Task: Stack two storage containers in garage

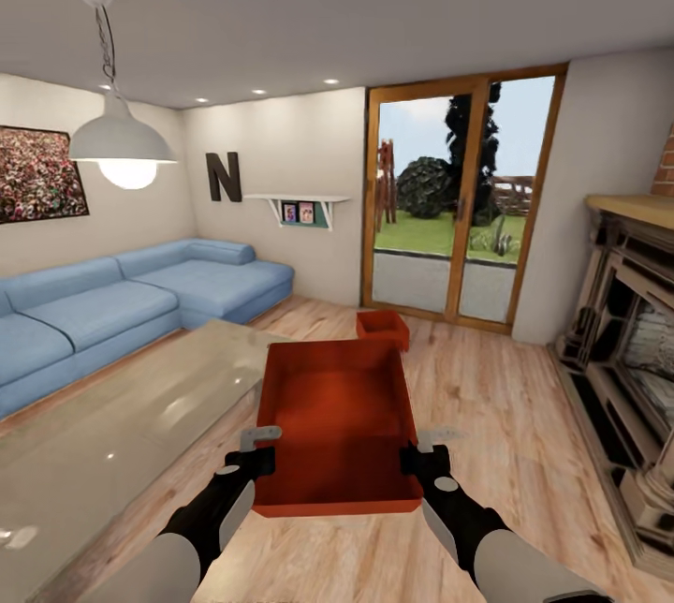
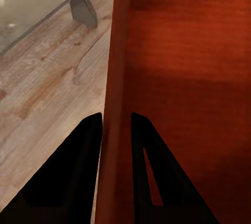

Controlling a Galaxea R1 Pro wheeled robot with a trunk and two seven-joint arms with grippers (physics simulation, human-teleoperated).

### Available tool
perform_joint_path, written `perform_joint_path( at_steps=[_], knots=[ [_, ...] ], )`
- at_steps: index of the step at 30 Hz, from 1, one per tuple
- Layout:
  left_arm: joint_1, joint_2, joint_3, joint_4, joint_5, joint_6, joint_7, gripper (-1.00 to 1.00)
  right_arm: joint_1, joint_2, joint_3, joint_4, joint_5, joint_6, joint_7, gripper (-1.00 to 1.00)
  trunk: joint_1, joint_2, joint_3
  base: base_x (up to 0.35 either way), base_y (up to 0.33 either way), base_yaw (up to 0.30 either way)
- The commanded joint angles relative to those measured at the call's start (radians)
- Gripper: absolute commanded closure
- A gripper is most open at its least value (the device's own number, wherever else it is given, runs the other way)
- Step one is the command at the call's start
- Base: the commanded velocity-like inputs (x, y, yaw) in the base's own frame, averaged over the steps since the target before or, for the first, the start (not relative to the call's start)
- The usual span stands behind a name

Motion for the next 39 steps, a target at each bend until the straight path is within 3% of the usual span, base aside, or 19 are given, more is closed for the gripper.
perform_joint_path(
  at_steps=[1, 39],
  knots=[
    [0.000, 0.004, -0.017, -0.004, -0.012, -0.052, 0.045, 1.00, -0.002, 0.000, -0.012, 0.002, -0.037, 0.002, -0.002, 1.00, 0.000, -0.001, -0.002, 0.000, 0.000, 0.269],
    [0.000, 0.005, -0.017, -0.005, -0.012, -0.055, 0.045, 1.00, -0.002, -0.001, -0.012, 0.002, -0.034, 0.002, -0.001, 1.00, 0.000, -0.001, -0.002, 0.000, 0.000, 0.269]
  ],
)
